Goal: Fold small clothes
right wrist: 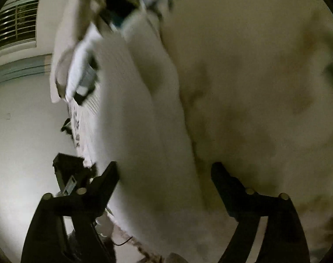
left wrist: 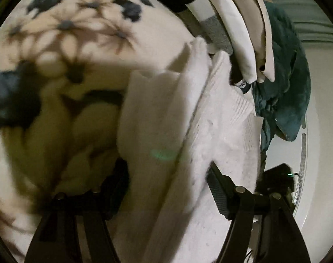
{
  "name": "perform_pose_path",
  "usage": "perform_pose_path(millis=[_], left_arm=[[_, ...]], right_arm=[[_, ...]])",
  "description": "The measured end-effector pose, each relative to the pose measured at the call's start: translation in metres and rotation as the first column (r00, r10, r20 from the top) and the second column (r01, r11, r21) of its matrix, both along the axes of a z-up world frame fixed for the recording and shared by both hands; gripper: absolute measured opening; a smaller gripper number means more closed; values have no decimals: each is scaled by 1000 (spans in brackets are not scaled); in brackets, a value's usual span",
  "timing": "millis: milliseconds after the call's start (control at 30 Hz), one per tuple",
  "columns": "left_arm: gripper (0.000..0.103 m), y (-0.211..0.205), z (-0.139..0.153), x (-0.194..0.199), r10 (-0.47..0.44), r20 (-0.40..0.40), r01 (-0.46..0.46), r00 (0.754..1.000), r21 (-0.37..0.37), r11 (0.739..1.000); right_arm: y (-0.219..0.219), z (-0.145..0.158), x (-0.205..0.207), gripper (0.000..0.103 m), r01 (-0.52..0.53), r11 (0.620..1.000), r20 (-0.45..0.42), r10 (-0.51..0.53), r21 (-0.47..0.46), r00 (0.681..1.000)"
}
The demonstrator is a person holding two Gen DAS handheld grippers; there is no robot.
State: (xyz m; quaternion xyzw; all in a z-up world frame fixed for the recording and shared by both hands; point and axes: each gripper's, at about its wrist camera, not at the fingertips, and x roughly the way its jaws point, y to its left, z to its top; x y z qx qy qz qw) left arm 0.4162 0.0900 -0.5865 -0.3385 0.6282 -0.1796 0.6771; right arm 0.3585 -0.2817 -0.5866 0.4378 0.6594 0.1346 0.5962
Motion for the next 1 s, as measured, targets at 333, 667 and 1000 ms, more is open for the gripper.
perform_pose_path(millis=[333, 667, 1000], left_arm=[[25, 10, 11, -18, 94, -21, -95, 995, -97, 991], [25, 33, 55, -123, 117, -159, -142, 980, -162, 976], [58, 34, 41, -215, 131, -239, -133, 962, 5, 991]], right_arm=[[22, -14, 3, 52, -5, 996, -50, 10, 92, 999], [23, 37, -83, 49, -72, 980, -121, 96, 188, 988], [-3, 18, -169, 69, -151, 988, -276, 146, 0, 950]])
